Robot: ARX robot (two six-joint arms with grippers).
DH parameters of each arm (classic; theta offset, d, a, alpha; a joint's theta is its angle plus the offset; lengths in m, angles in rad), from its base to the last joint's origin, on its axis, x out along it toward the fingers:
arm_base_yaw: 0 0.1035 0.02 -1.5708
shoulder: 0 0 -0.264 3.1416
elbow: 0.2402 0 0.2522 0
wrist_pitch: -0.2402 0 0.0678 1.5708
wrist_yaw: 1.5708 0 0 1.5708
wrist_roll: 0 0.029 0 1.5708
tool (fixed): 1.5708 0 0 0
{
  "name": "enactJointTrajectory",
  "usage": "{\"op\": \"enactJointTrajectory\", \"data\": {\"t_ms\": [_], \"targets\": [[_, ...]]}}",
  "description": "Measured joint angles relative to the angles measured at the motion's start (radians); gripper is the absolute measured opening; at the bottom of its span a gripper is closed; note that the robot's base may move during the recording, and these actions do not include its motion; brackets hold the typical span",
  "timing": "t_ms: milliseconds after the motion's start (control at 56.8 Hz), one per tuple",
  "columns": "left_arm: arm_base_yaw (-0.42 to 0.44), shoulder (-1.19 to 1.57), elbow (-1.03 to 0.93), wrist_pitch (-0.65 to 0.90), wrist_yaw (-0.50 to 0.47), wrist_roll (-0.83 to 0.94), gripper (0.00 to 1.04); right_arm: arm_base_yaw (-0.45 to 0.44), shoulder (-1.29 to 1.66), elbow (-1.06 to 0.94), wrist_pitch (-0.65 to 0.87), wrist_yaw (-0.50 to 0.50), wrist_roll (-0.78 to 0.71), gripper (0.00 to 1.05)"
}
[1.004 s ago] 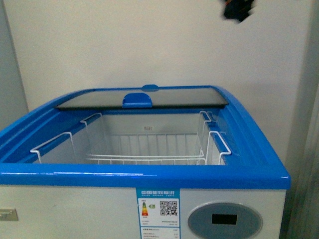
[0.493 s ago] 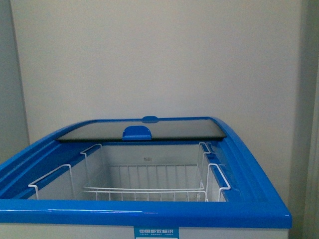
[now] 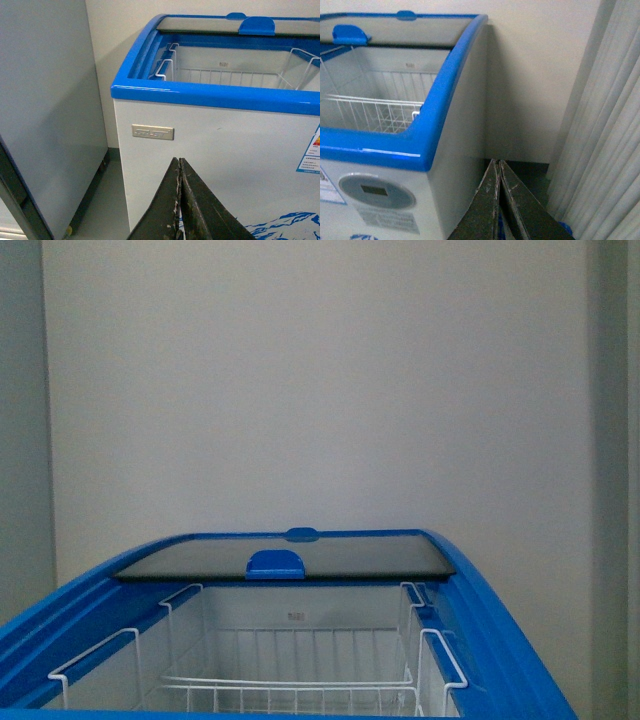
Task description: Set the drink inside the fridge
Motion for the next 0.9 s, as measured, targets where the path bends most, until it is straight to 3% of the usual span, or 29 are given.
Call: {"op": "enactJointTrajectory", "data": {"t_ms": [352, 898], "targets": [[0.0, 0.0, 0.0, 0.0, 0.0, 0.0, 0.03, 0.0, -0.156, -0.141, 0.002, 0.0, 0.0, 0.03], [0.0, 0.0, 0.0, 0.0, 0.0, 0.0, 0.03, 0.0, -0.375, -0.24, -0.121, 0.0, 0.0, 0.03]]}}
